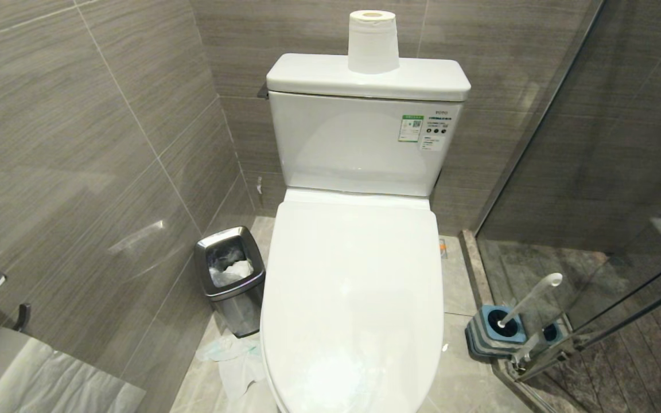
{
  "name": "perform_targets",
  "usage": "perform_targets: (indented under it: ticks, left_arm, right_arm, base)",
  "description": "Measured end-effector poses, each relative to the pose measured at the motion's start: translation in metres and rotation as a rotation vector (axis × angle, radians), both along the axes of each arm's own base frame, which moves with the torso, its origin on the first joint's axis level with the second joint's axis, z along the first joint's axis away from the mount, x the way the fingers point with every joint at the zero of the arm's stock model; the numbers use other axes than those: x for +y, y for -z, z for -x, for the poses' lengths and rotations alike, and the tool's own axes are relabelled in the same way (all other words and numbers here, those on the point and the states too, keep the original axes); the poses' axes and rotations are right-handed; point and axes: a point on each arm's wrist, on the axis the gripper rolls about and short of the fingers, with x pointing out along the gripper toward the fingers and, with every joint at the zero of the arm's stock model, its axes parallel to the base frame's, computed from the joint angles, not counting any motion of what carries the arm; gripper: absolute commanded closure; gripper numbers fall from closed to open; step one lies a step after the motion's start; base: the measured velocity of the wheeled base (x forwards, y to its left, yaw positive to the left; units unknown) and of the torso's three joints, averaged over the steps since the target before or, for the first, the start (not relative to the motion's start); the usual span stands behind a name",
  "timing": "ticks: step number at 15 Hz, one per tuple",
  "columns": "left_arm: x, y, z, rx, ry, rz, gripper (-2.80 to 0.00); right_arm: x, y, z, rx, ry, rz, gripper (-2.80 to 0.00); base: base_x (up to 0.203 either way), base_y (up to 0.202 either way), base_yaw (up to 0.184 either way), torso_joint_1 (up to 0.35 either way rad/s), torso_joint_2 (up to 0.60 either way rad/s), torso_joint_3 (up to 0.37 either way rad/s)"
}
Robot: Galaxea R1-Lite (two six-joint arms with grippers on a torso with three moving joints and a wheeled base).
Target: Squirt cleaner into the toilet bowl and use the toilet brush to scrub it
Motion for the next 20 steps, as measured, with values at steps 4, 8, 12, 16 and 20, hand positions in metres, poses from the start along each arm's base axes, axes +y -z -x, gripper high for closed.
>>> perform_targets:
  ticks: [4,8,12,16,20]
  left_arm:
    - [0.0,-0.0003,0.0,-0.004,0.003,0.051,0.0]
    - [-0.0008,0.0031,-0.0001,0.032,0.031,-0.012,0.0]
    - [-0.0008,0.0061,0.0005,0.073,0.032,0.034,0.0]
    - [-0.0008,0.0058,0.0005,0.073,0.03,0.042,0.0]
    - [-0.0009,0.0056,0.0006,0.072,0.033,0.06,0.0]
  right_arm:
    - [0.0,-0.0001,0.0,-0.001,0.0,0.0,0.0]
    - [0.0,-0.0001,0.0,-0.001,-0.001,0.0,0.0]
    - [0.0,-0.0001,0.0,-0.001,-0.001,0.0,0.0]
    - [0.0,-0.0001,0.0,-0.001,0.0,0.0,0.0]
    - [0.0,-0.0001,0.0,-0.001,0.0,0.0,0.0]
  base:
    - [0.0,0.0,0.0,0.0,0.0,0.0]
    - [0.0,0.0,0.0,0.0,0.0,0.0]
    - [0.0,0.0,0.0,0.0,0.0,0.0]
    - [0.0,0.0,0.0,0.0,0.0,0.0]
    - [0.0,0.0,0.0,0.0,0.0,0.0]
